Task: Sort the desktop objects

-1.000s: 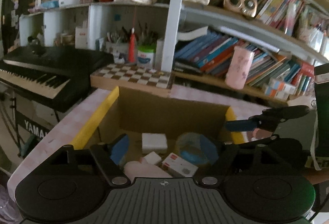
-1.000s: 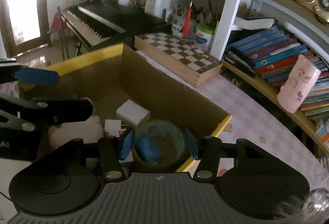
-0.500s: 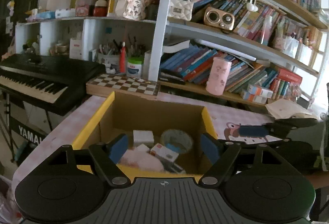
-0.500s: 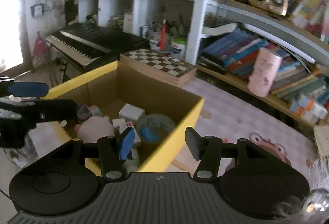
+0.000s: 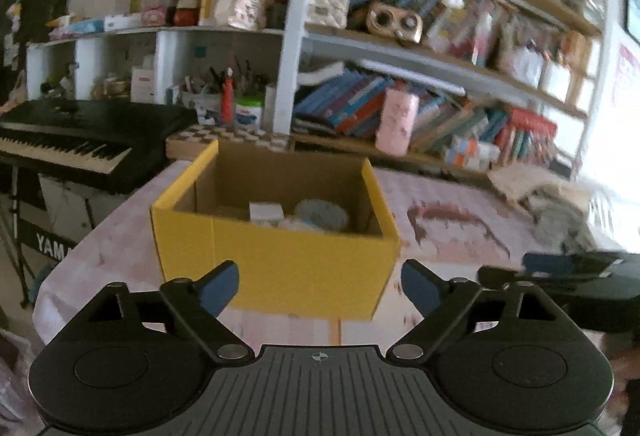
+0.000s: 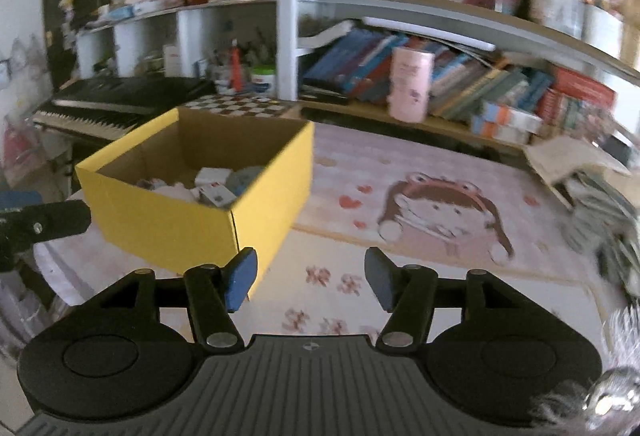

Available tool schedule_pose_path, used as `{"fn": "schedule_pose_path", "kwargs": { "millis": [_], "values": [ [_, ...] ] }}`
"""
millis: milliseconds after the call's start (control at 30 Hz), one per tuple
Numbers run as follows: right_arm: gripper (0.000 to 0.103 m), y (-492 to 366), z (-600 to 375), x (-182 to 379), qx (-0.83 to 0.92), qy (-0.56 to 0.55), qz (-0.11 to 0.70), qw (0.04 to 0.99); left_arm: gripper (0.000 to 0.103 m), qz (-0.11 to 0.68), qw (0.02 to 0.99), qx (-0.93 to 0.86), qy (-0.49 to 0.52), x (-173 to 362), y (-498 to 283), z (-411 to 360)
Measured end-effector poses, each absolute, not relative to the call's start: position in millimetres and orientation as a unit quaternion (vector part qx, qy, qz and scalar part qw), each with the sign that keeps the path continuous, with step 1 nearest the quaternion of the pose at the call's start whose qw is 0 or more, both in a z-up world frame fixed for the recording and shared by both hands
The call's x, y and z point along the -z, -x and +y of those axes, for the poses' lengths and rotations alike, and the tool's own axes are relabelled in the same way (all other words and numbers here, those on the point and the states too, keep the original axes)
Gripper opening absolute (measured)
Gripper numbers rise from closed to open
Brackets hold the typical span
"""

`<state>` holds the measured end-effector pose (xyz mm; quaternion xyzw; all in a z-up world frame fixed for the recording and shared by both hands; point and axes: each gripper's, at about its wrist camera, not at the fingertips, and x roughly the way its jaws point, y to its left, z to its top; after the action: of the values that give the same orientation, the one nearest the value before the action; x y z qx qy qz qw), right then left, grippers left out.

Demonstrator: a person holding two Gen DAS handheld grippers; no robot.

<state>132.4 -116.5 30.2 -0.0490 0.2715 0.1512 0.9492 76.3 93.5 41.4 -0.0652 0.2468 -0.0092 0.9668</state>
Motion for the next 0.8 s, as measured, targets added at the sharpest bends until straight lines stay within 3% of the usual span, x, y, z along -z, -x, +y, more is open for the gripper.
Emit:
{"fn": "schedule_pose_path", "kwargs": {
  "millis": [433, 567, 800],
  "values": [
    [0.071, -65.6, -154.6, 5.0, -0.048, -0.001, 0.302, 0.952, 0.099, 0.268, 0.963, 0.005, 0.036, -16.8, -41.1, 74.4],
    [0.082, -56.9, -159.2, 10.8, -0.043, -0.009, 0.31, 0.95, 0.1, 0.272, 0.961, -0.011, 0.047, -15.4, -37.0, 71.6],
    [0.086, -48.8, -158.2, 9.7, -0.046, 0.007, 0.31, 0.95, 0.101, 0.278, 0.959, -0.021, 0.045, -10.9, -33.6, 66.1]
  ]
}}
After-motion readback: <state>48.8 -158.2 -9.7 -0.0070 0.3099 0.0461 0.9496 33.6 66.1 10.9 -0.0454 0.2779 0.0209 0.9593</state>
